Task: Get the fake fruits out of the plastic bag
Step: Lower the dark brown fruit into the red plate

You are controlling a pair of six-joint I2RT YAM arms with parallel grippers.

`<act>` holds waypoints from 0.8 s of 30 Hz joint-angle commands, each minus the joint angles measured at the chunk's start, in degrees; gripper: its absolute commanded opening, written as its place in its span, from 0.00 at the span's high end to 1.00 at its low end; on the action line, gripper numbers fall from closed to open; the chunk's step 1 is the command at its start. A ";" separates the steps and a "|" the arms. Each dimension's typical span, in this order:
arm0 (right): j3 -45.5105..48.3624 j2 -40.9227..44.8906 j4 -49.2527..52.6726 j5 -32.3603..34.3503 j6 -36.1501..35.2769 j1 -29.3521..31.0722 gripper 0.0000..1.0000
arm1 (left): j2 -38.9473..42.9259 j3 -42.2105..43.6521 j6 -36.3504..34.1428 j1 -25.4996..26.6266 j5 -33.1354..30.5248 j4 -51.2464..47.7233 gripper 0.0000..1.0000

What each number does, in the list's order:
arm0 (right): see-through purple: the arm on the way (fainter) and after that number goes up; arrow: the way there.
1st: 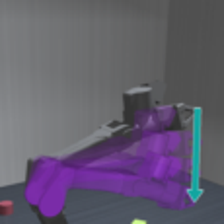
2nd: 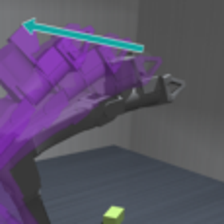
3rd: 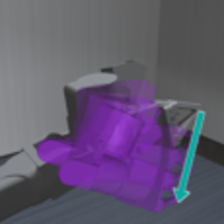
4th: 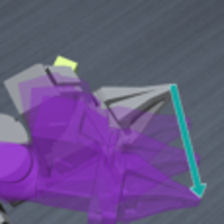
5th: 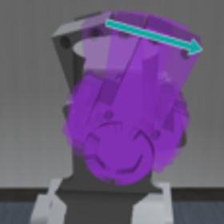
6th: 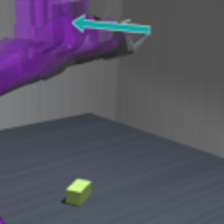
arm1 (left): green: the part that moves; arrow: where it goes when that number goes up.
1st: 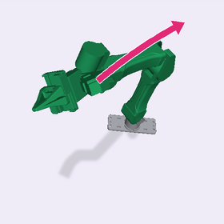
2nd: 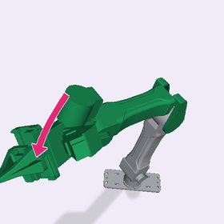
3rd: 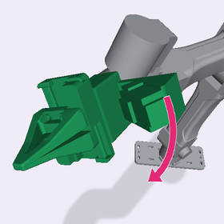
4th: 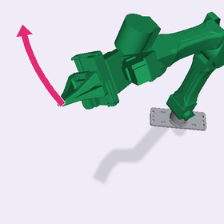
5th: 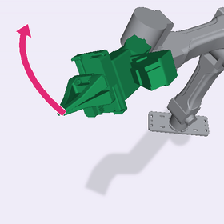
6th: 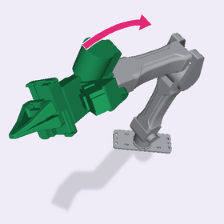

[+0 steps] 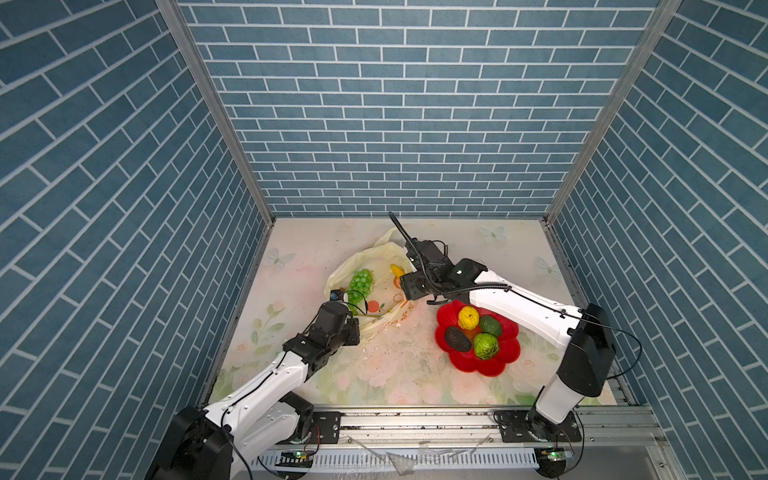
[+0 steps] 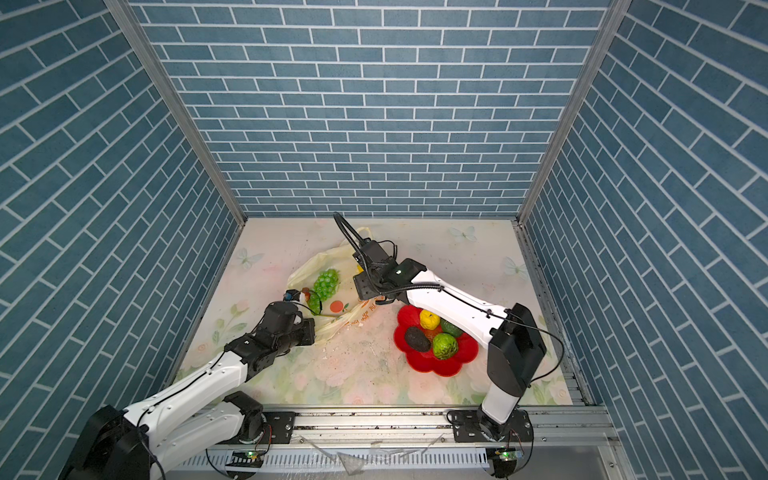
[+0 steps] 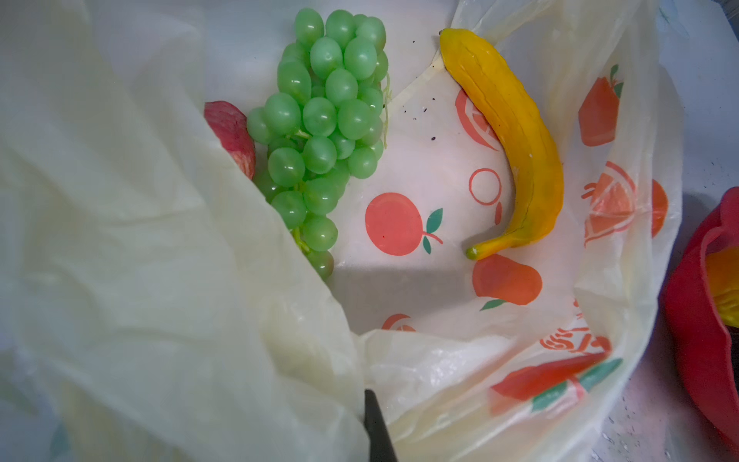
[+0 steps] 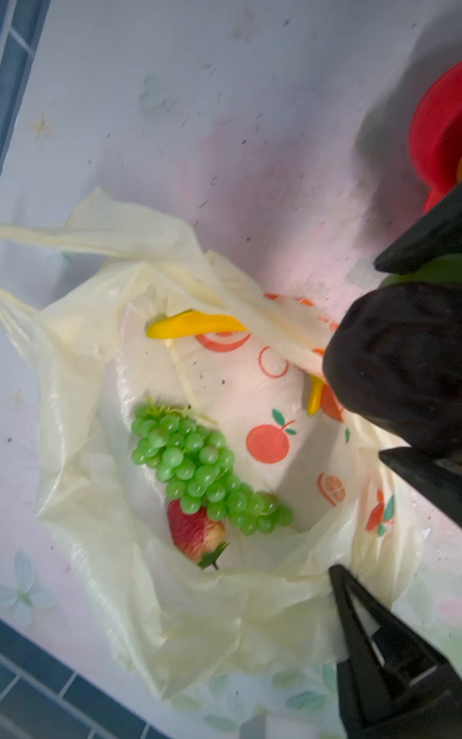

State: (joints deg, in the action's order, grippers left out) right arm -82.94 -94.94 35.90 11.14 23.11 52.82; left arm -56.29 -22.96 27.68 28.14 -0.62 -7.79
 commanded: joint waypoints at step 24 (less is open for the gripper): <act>13.71 6.58 29.42 8.36 9.42 -1.47 0.33 | 0.40 1.77 -2.06 -0.19 -2.19 3.79 0.99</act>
State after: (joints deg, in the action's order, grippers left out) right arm -71.00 -89.08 62.48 18.46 29.17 51.68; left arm -55.88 -21.93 26.11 28.10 -2.33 -4.97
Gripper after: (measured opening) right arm 0.675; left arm 0.046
